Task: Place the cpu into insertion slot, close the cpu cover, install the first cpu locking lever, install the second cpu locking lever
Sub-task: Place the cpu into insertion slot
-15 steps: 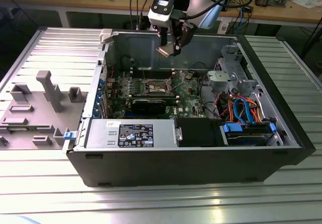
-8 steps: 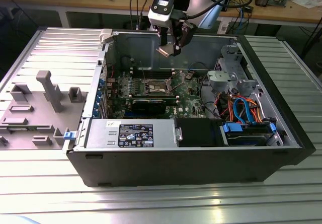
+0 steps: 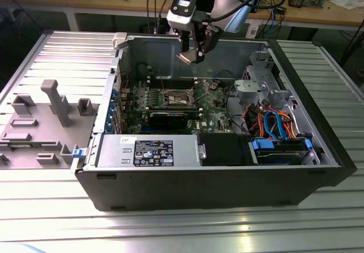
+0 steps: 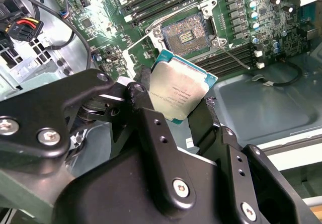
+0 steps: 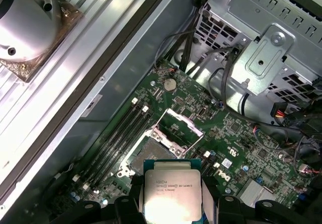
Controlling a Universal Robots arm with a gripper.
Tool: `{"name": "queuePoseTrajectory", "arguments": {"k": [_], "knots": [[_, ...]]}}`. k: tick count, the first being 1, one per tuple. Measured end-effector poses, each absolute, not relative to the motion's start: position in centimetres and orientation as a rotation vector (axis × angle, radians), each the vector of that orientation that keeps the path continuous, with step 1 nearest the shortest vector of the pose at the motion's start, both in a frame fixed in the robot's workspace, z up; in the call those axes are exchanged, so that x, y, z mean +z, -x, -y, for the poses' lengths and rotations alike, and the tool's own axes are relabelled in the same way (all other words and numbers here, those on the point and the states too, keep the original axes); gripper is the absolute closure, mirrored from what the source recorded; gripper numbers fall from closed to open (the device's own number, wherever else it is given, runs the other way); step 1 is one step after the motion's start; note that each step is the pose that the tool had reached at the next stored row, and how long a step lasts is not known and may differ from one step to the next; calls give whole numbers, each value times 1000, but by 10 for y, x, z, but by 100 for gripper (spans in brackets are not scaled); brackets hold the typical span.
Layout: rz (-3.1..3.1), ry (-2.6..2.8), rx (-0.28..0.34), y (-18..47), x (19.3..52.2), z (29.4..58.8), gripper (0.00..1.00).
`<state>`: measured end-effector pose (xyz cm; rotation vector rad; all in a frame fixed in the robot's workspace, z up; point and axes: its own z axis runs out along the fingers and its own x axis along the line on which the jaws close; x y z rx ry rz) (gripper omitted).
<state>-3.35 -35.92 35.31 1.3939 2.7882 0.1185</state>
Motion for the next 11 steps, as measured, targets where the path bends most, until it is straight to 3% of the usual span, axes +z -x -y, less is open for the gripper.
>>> {"name": "queuePoseTrajectory", "arguments": {"k": [11], "knots": [[-2771, -1426, 118, 33, 353, 359, 46]]}}
